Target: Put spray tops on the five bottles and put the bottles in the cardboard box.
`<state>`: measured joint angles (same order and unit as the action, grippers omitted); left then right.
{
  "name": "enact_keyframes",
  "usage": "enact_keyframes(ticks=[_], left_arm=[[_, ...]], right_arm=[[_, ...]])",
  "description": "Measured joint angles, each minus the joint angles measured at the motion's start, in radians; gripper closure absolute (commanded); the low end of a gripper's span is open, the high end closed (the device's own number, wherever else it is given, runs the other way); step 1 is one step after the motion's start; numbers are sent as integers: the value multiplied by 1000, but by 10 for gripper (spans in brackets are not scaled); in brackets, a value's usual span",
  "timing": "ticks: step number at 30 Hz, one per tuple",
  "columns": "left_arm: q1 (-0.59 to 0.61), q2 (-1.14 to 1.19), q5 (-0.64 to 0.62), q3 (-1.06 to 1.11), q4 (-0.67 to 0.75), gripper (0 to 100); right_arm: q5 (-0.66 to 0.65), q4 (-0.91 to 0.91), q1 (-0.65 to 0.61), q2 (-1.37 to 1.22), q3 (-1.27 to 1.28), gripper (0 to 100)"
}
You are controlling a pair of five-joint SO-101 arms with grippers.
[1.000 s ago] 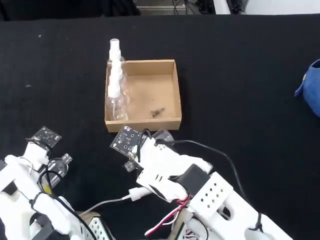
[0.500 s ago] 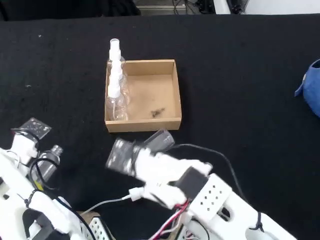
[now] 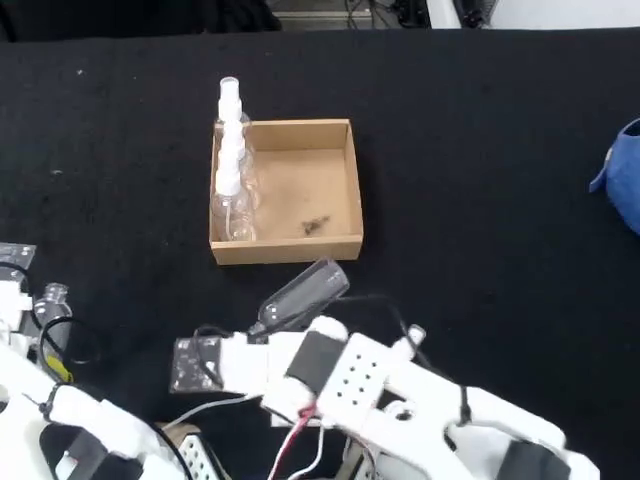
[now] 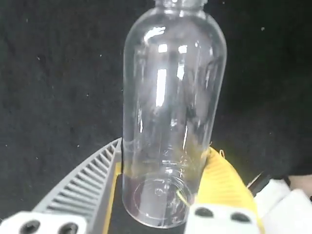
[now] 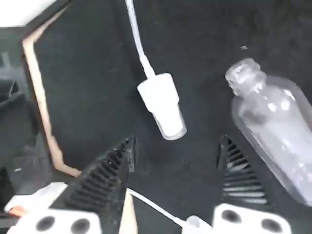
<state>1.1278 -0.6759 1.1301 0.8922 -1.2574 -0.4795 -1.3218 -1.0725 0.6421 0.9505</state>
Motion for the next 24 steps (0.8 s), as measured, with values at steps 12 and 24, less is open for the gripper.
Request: enact_keyframes(ticks=[12,24], left_arm=[[74,2,-51,-31,9,970],[153,3,-52,-101,9,970]], right_arm=[[106,233,-64,-212,0,766],[109,351,-64,-319,64,776]])
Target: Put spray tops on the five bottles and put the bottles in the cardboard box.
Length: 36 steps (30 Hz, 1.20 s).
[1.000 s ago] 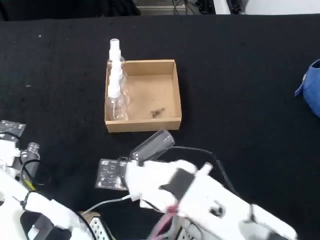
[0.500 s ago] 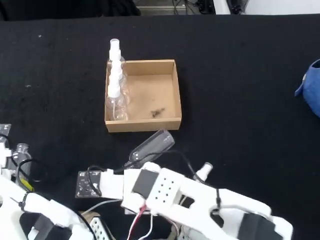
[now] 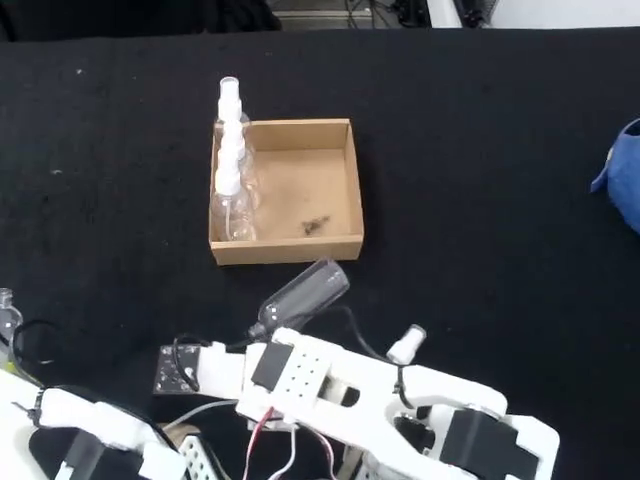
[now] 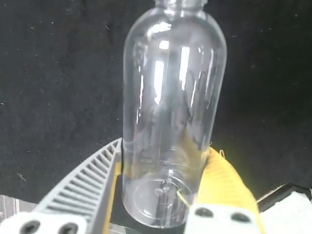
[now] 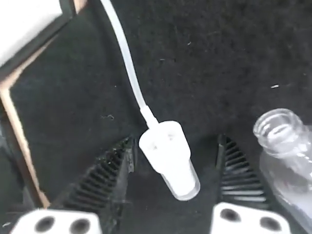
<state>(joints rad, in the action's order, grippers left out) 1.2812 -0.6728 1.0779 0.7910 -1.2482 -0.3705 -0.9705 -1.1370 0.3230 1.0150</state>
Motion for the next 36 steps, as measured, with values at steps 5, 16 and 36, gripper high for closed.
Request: enact_keyframes(ticks=[5,16,36], left_arm=[[0,0,0,0,0,968],[0,0,0,-5,0,969],[-307,-153,-126,-5,-144,970]], right_arm=[[-112,60,0,3,52,881],[-173,8,152,3,5,988],[-569,-649,982,549,-253,987]])
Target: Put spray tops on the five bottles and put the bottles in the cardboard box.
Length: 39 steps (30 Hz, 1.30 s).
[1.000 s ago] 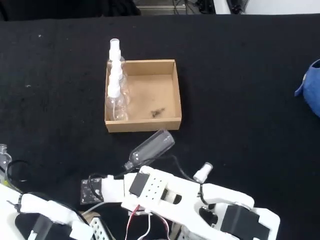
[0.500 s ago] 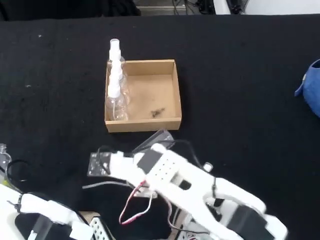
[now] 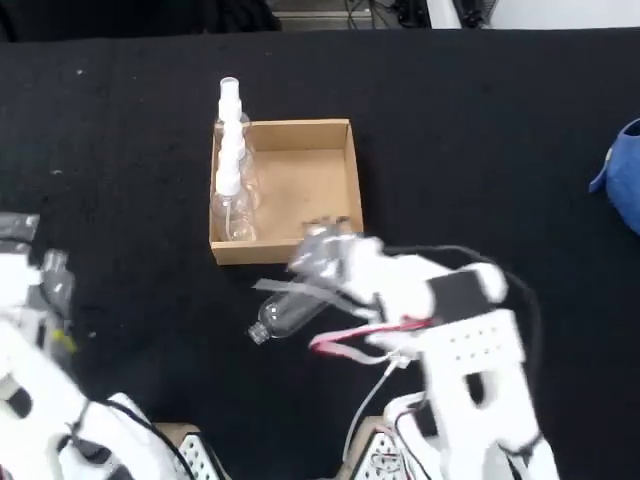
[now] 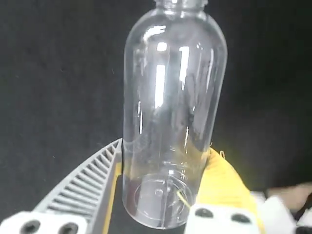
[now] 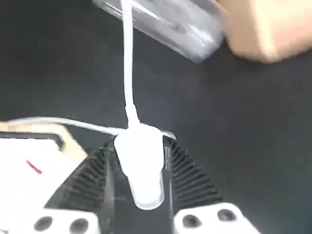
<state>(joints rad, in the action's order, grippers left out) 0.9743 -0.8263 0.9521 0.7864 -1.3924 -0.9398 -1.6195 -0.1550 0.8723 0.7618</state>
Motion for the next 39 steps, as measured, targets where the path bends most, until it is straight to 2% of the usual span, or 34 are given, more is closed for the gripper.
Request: enact_keyframes(ticks=[3,6,13,17,21,26,33,39], left_arm=[[-166,-114,-135,0,-14,970],[-371,-209,-224,0,-72,970],[-907,-262,-393,0,-86,970],[-1158,-272,-471,0,-21,970],[-1361,-272,-535,0,49,970],[-1504,-272,-620,5,173,970],[-1544,-272,-637,160,442,970],[-1613,-272,-701,258,597,970]], right_arm=[[-98,-3,198,9,0,987],[-153,-3,344,9,0,987],[-206,26,572,9,0,987],[-132,91,681,9,0,987],[-3,192,775,9,2,987],[222,345,841,9,84,987],[509,440,941,-5,124,986],[764,499,953,-196,124,985]])
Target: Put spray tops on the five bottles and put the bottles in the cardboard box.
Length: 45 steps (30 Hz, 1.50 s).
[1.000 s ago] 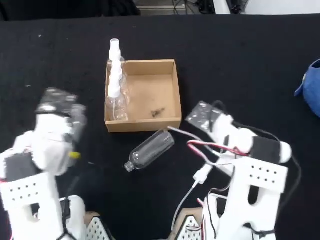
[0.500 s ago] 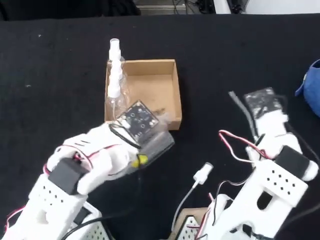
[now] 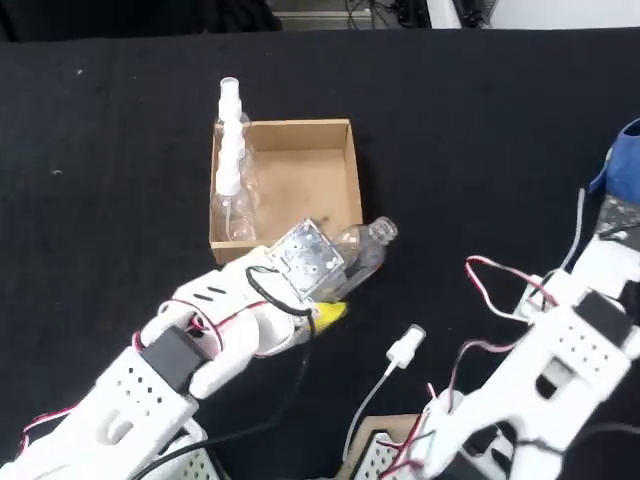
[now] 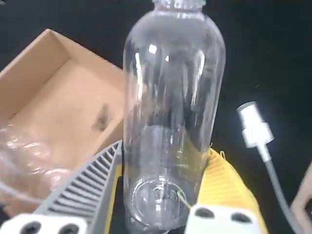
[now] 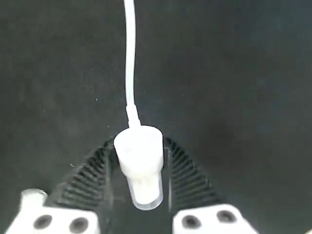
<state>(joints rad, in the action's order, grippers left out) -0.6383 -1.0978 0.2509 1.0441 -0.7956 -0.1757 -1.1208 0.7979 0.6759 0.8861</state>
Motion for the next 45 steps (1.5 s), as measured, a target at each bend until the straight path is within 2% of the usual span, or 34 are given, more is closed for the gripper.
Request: enact_keyframes(ticks=[5,10,14,21,24,28,30,32,40,45], left_arm=[[-14,0,-107,75,91,970],[-20,0,-189,167,176,970],[-21,0,-235,218,235,970],[-21,0,-275,261,284,970],[-21,0,-275,261,285,970],[-21,0,-279,269,285,970],[-21,0,-279,275,285,970],[-21,0,-279,275,285,970],[-21,0,-279,275,285,970],[-21,0,-279,275,285,970]], right_arm=[[275,49,0,-199,-37,918],[545,55,0,-308,-126,910],[715,55,-68,-336,-147,897],[752,60,-272,-338,-150,604],[752,54,-292,-338,-167,584],[747,-43,-290,-338,-227,633],[674,-112,-288,-338,-278,676],[532,-155,-272,-338,-328,707],[-331,-164,-250,-341,-387,751],[-703,-164,-250,-396,-400,750]])
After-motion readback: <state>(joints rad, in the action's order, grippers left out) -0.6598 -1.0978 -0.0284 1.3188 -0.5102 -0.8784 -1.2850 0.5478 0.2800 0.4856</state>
